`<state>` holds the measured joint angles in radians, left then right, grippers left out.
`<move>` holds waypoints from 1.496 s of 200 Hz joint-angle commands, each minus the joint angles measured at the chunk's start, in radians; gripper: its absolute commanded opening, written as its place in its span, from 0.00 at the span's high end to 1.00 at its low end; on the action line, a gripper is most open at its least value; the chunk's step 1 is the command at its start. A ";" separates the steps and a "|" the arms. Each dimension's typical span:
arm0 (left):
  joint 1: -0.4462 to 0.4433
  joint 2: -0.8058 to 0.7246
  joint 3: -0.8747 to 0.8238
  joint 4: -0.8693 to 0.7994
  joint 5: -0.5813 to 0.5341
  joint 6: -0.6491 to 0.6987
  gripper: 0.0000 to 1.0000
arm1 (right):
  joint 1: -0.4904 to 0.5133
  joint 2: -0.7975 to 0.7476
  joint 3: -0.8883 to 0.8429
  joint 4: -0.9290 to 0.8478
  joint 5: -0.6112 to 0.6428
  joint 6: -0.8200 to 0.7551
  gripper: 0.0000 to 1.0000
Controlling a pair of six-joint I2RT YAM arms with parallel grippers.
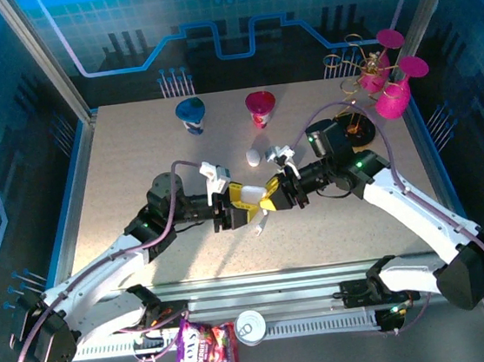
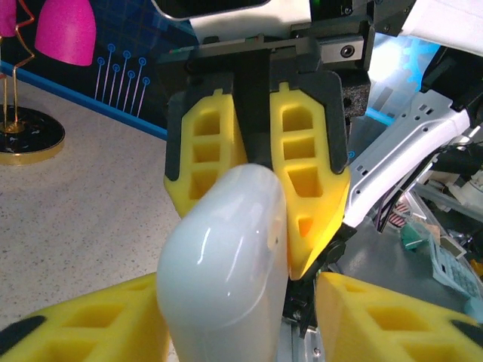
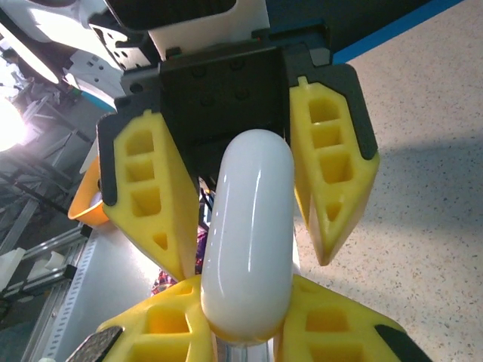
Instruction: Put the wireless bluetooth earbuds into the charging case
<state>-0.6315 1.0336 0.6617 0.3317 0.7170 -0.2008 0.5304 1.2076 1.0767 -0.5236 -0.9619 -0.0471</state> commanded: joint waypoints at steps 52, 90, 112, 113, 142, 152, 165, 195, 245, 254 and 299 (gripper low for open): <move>-0.010 -0.001 0.026 0.043 0.034 0.035 0.73 | 0.017 0.000 0.044 -0.041 0.024 -0.030 0.87; -0.018 -0.024 -0.049 0.141 0.021 0.117 0.73 | 0.016 -0.043 0.020 0.029 0.097 -0.004 0.60; -0.024 -0.043 -0.095 0.208 0.029 0.185 0.77 | 0.010 -0.067 0.000 0.093 0.143 0.045 0.51; -0.024 -0.044 -0.096 0.209 0.030 0.188 0.76 | 0.010 -0.067 0.000 0.093 0.143 0.045 0.51; -0.027 -0.056 -0.093 0.169 0.041 0.243 0.74 | -0.011 -0.082 -0.011 0.144 0.175 0.102 0.50; -0.029 -0.058 -0.101 0.174 0.047 0.270 0.71 | -0.019 -0.086 -0.015 0.159 0.190 0.120 0.49; -0.031 -0.061 -0.116 0.192 0.045 0.295 0.70 | -0.029 -0.093 -0.018 0.173 0.201 0.138 0.49; -0.035 -0.065 -0.125 0.191 -0.005 0.336 0.70 | -0.036 -0.115 -0.024 0.186 0.183 0.146 0.48; -0.035 -0.072 -0.189 0.279 -0.086 0.428 0.83 | -0.089 -0.216 -0.143 0.358 0.250 0.292 0.44; -0.035 -0.069 -0.189 0.281 -0.086 0.426 0.83 | -0.110 -0.227 -0.171 0.386 0.258 0.327 0.44; -0.035 -0.081 -0.205 0.309 -0.118 0.398 0.93 | -0.169 -0.247 -0.270 0.419 0.390 0.419 0.44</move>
<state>-0.6594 0.9737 0.4736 0.5854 0.6380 0.1864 0.3824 0.9676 0.8383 -0.1371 -0.6857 0.3054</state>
